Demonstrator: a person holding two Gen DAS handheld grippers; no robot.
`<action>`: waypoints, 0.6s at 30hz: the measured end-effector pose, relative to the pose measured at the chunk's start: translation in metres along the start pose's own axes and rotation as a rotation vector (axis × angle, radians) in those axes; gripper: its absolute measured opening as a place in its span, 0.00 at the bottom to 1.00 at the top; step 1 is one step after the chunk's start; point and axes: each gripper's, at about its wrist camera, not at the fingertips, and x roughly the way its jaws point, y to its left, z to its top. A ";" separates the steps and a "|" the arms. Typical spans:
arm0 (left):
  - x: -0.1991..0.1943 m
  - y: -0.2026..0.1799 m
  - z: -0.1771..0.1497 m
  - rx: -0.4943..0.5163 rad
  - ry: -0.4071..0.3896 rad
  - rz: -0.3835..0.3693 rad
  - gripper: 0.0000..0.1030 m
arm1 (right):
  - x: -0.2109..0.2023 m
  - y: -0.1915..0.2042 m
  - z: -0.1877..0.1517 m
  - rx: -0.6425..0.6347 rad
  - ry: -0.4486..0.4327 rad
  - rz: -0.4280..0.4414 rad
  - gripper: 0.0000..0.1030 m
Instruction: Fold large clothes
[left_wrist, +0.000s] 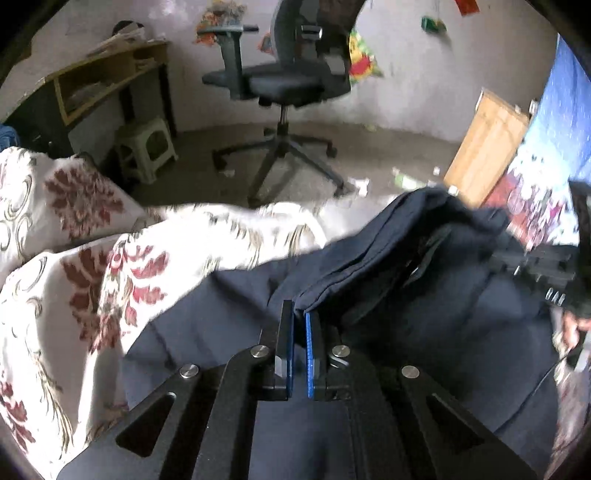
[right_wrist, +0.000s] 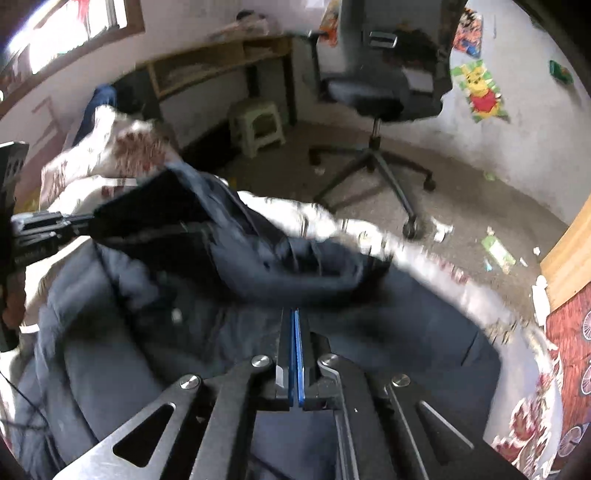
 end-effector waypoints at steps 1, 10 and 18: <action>0.003 0.000 -0.007 -0.001 0.007 -0.004 0.03 | -0.001 -0.001 -0.004 0.020 -0.015 0.022 0.02; 0.008 -0.006 -0.034 0.042 0.034 -0.014 0.03 | -0.074 0.025 0.003 -0.029 -0.211 0.119 0.02; -0.001 -0.012 -0.042 0.095 -0.013 -0.019 0.03 | 0.019 0.029 0.053 0.121 -0.025 0.116 0.02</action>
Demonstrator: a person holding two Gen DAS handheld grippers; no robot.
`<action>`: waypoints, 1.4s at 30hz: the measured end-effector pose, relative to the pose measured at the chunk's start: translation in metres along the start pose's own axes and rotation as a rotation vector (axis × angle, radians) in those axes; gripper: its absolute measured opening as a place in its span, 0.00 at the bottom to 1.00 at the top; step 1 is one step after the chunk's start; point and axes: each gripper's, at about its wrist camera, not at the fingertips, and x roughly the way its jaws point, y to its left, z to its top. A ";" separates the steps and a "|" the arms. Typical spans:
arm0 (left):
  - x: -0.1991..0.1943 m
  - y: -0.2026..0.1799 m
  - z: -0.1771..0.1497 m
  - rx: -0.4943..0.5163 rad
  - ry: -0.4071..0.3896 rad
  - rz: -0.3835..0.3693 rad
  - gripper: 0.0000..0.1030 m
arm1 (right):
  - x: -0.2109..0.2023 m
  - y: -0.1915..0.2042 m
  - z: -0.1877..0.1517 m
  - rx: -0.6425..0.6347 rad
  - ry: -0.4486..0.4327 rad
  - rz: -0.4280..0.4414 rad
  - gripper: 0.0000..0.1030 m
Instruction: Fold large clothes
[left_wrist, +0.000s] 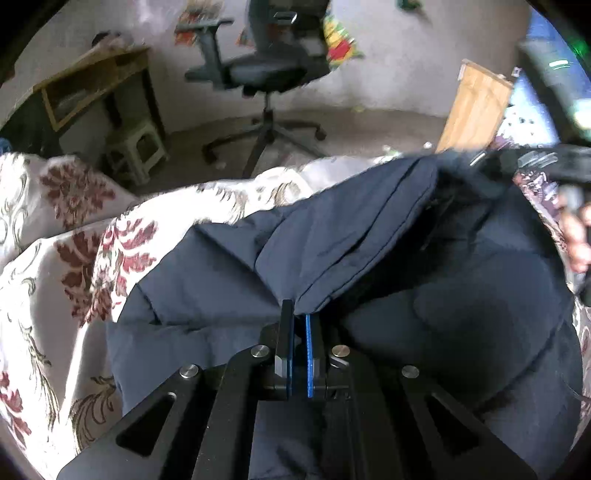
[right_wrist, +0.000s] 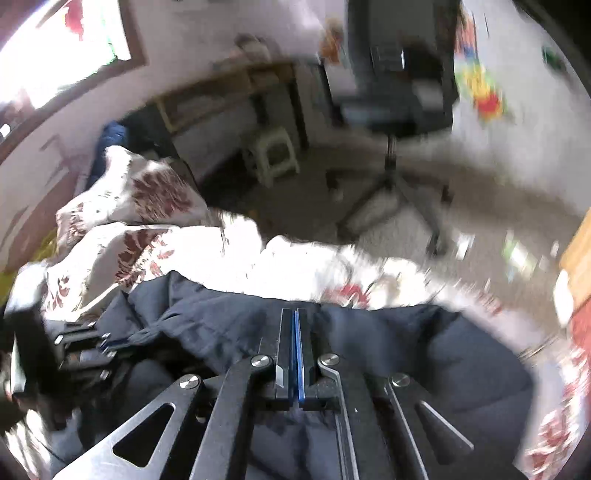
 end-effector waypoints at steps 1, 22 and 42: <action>-0.007 0.000 -0.002 -0.007 -0.031 -0.021 0.03 | 0.008 0.000 -0.005 -0.006 0.027 -0.007 0.02; 0.049 -0.014 0.061 -0.160 0.174 -0.186 0.02 | -0.010 -0.044 -0.050 -0.048 0.156 -0.059 0.01; 0.011 0.003 0.025 -0.125 -0.043 -0.211 0.02 | -0.017 -0.046 -0.080 -0.055 0.096 -0.176 0.00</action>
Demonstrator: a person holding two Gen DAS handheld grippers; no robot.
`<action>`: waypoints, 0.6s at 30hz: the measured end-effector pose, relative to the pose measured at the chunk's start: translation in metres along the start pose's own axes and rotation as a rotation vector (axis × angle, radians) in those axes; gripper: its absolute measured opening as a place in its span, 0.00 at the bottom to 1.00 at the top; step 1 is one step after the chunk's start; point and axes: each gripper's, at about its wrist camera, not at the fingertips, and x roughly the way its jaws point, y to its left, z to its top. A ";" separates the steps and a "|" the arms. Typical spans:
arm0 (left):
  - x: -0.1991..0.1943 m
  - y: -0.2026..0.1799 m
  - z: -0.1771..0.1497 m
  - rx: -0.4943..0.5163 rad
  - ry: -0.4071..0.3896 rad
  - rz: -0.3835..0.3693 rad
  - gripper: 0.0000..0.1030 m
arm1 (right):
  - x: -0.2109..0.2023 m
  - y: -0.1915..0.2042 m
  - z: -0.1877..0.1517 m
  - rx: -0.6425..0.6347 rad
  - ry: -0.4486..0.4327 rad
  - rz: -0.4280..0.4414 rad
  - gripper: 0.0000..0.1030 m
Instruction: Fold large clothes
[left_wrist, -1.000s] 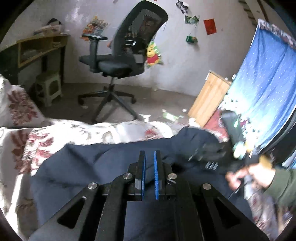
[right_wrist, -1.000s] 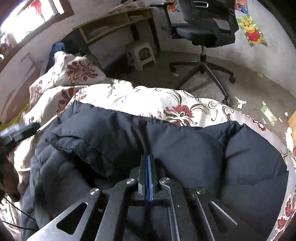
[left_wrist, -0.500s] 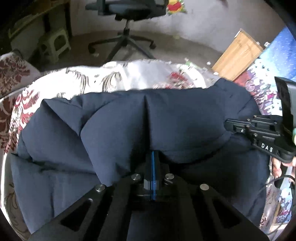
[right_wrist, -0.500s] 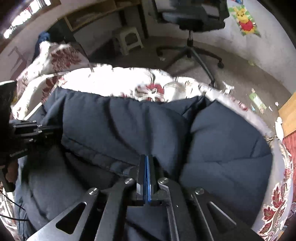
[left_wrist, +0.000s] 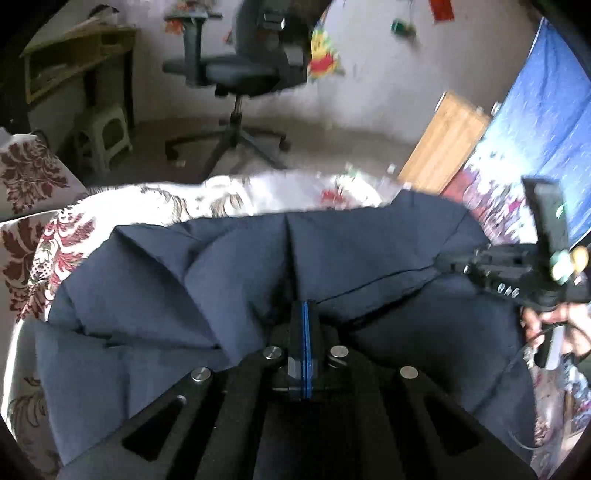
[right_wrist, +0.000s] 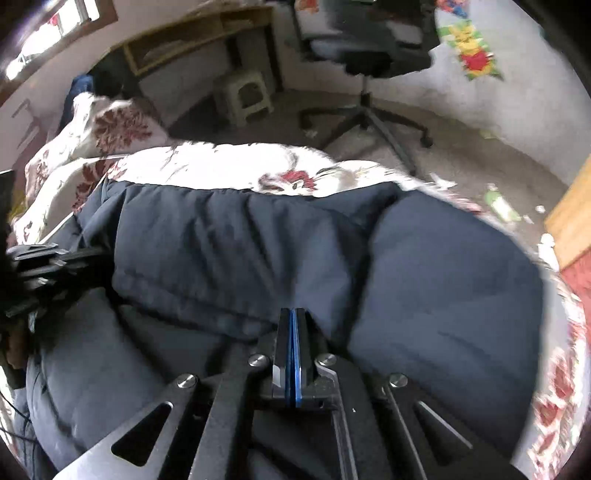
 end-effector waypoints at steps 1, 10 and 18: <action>-0.006 0.007 -0.001 -0.025 -0.022 -0.001 0.02 | -0.003 0.002 -0.002 -0.010 -0.004 -0.028 0.00; 0.031 0.020 -0.001 -0.069 0.144 0.111 0.02 | 0.029 -0.002 -0.002 0.057 0.060 -0.018 0.00; 0.022 0.010 -0.006 -0.063 0.089 0.146 0.02 | 0.023 0.006 -0.008 0.046 0.012 -0.071 0.00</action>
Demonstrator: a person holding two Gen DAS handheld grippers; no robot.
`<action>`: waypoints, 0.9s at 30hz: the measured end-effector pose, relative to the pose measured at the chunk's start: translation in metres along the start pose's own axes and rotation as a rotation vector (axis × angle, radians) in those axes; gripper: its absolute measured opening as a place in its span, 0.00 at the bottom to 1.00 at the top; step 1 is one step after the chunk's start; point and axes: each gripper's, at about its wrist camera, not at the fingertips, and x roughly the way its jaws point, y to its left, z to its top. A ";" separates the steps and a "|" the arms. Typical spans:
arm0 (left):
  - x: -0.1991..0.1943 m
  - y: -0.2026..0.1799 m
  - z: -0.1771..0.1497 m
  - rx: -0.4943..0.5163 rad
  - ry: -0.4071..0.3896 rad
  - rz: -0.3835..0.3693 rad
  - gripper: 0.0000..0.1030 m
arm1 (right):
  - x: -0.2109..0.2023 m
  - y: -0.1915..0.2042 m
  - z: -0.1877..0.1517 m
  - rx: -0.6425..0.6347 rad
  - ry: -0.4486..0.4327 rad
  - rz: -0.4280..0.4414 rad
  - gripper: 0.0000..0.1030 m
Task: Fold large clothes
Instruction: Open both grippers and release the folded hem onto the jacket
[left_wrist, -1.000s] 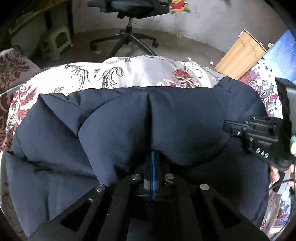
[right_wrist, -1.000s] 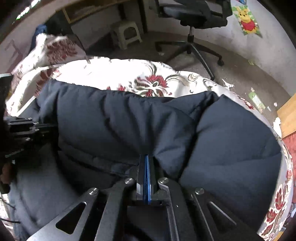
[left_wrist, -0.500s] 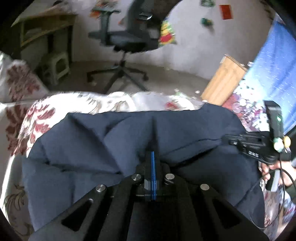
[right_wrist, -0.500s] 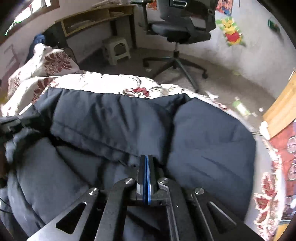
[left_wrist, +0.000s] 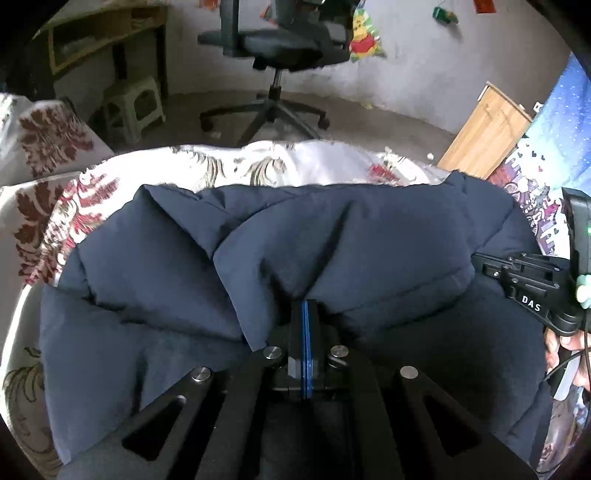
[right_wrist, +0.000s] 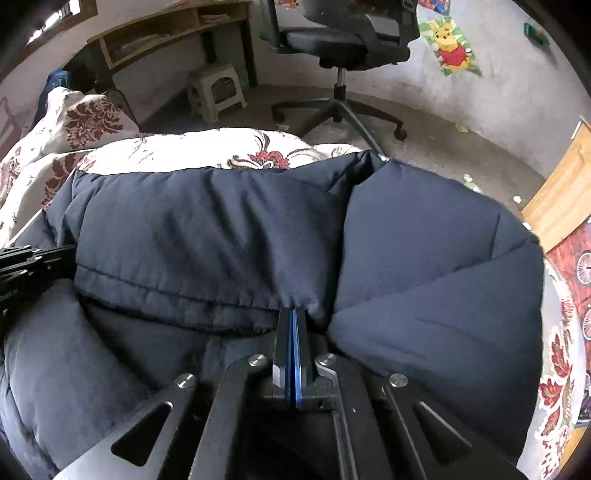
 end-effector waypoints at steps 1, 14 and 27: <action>-0.004 -0.003 -0.003 -0.002 -0.014 -0.005 0.02 | -0.005 0.002 -0.002 0.002 -0.019 -0.002 0.01; -0.100 -0.029 -0.015 -0.027 -0.173 0.001 0.38 | -0.099 0.001 -0.021 0.050 -0.219 0.059 0.35; -0.208 -0.088 -0.037 0.005 -0.316 -0.013 0.81 | -0.224 0.036 -0.054 -0.016 -0.356 0.095 0.79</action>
